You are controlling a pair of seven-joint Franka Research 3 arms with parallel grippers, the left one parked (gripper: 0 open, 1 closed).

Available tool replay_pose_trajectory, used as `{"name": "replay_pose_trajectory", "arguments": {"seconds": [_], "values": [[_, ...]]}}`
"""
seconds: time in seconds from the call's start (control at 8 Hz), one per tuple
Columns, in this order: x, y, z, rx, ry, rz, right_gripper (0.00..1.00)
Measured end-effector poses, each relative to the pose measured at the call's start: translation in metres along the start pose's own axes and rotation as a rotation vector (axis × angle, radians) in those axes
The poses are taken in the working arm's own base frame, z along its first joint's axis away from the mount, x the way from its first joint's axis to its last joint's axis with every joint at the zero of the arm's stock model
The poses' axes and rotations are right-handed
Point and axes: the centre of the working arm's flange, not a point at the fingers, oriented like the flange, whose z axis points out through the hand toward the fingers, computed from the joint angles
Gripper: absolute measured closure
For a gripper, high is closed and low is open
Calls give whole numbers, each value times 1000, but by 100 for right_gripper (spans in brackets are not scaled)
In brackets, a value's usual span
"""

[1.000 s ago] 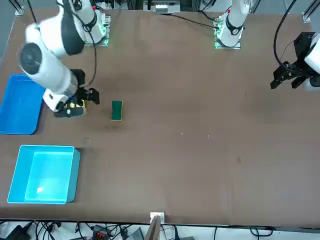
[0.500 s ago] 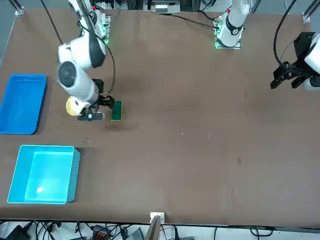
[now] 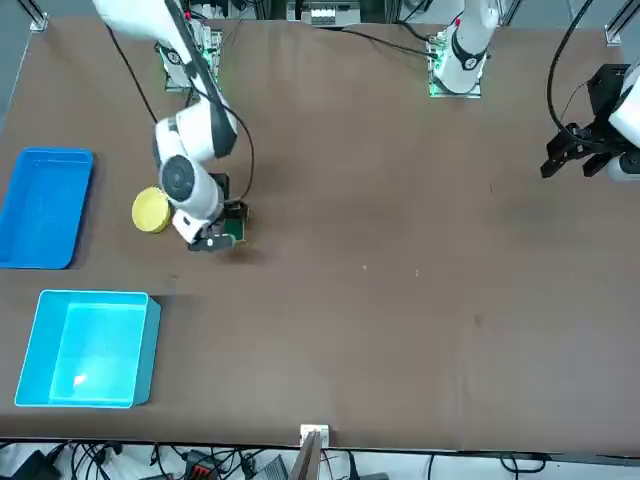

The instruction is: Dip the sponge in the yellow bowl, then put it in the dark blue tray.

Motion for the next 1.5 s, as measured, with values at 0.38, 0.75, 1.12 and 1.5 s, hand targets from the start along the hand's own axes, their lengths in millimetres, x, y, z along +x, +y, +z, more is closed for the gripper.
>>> {"name": "replay_pose_trajectory", "arguments": {"seconds": [0.38, 0.75, 1.12, 1.5], "values": [[1, -1, 27, -16, -40, 2, 0], [1, -1, 48, -28, -71, 2, 0], [2, -1, 61, -33, -80, 1, 1], [5, -1, 69, -32, -72, 3, 1]]}}
